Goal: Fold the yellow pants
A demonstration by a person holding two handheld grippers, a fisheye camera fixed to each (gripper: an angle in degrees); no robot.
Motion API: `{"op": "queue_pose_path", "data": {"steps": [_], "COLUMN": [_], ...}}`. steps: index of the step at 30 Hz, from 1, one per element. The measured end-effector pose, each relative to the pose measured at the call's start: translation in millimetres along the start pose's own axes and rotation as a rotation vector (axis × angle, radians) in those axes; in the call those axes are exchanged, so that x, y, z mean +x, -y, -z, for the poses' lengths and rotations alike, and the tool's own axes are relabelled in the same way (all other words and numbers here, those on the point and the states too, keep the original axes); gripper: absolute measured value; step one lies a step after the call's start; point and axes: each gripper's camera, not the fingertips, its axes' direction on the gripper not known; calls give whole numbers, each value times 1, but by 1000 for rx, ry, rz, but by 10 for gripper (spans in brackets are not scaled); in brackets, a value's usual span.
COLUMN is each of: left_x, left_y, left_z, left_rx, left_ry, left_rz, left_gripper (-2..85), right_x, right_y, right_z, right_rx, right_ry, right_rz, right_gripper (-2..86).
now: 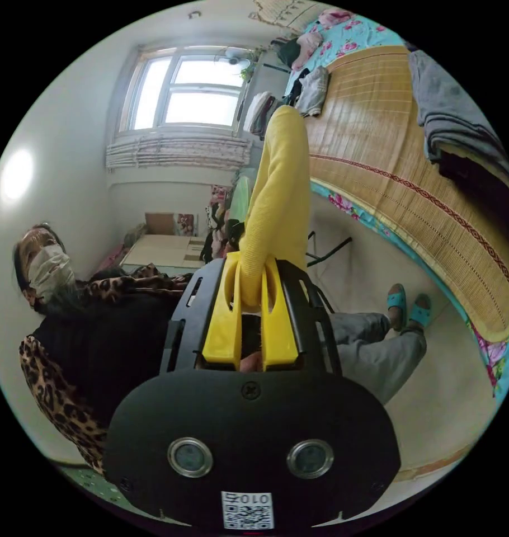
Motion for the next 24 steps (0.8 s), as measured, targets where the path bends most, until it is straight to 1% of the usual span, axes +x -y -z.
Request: {"op": "queue_pose_path", "data": {"steps": [4,6,10,14,15,17,21,24], "left_x": [-4,-7,6,65,85,116,180,197], "left_y": [42,74,121,182,203,237,298,324], "left_z": [-23,-43,-77,-114,-126,-147,-216,-274], "left_rx": [-67,-131,-201,-230,-239,-254,-296,-356], "left_ry": [-31,-38,13,127,151,173,156,135], "left_rz": [-8,-13,-11,-64,-92,-137,-260,-271], "left_gripper": [99,99,99,100,100,99,100,101], "right_x": [-6,-8,6,21,18,3,-11,-14], "right_y": [7,13,34,83,91,119,136,142], "right_z": [43,62,115,193,206,262,345,404], "right_rx": [55,72,107,142,143,162,263,314], "right_ry": [-10,-14,37,137,135,107,151,150], "right_rz": [-66,-75,-90,-41,-20,62,98,67], "right_gripper": [37,37,37,36,36,36,35,35]}}
